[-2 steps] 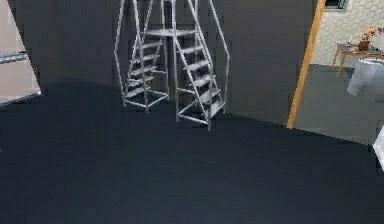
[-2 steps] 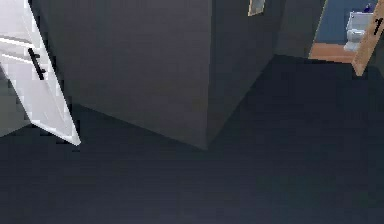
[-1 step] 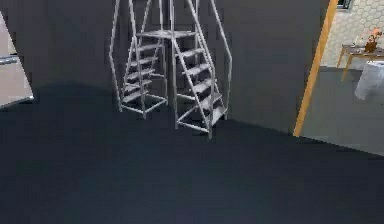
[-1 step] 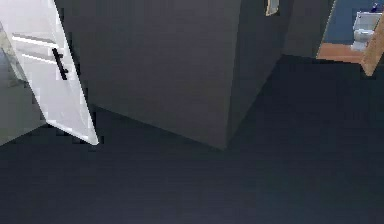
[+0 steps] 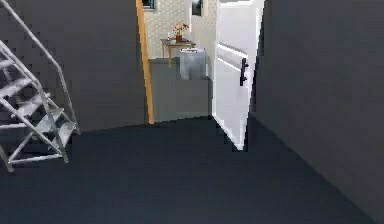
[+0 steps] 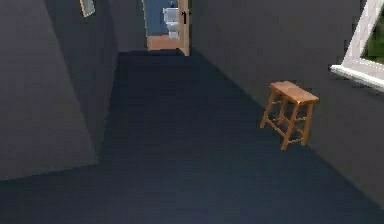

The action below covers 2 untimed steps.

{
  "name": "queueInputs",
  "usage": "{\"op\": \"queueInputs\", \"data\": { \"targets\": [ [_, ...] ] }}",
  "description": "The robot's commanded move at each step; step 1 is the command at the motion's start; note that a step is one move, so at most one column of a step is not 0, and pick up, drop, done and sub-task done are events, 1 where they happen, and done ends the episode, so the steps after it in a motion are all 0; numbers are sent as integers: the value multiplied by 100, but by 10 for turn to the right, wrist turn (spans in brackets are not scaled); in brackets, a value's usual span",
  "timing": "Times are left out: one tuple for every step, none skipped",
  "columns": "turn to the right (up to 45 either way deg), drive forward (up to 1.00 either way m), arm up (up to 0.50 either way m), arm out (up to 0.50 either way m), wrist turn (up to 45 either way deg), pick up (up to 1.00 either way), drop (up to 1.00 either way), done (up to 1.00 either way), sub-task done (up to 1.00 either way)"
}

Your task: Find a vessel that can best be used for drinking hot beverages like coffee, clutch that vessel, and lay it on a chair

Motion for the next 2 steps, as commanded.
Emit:
{"op": "queueInputs", "data": {
  "targets": [
    [450, 0, 0, 0, 0, 0, 0, 0, 0],
    [270, 0, 0, 0, 0, 0, 0, 0, 0]
  ]
}}
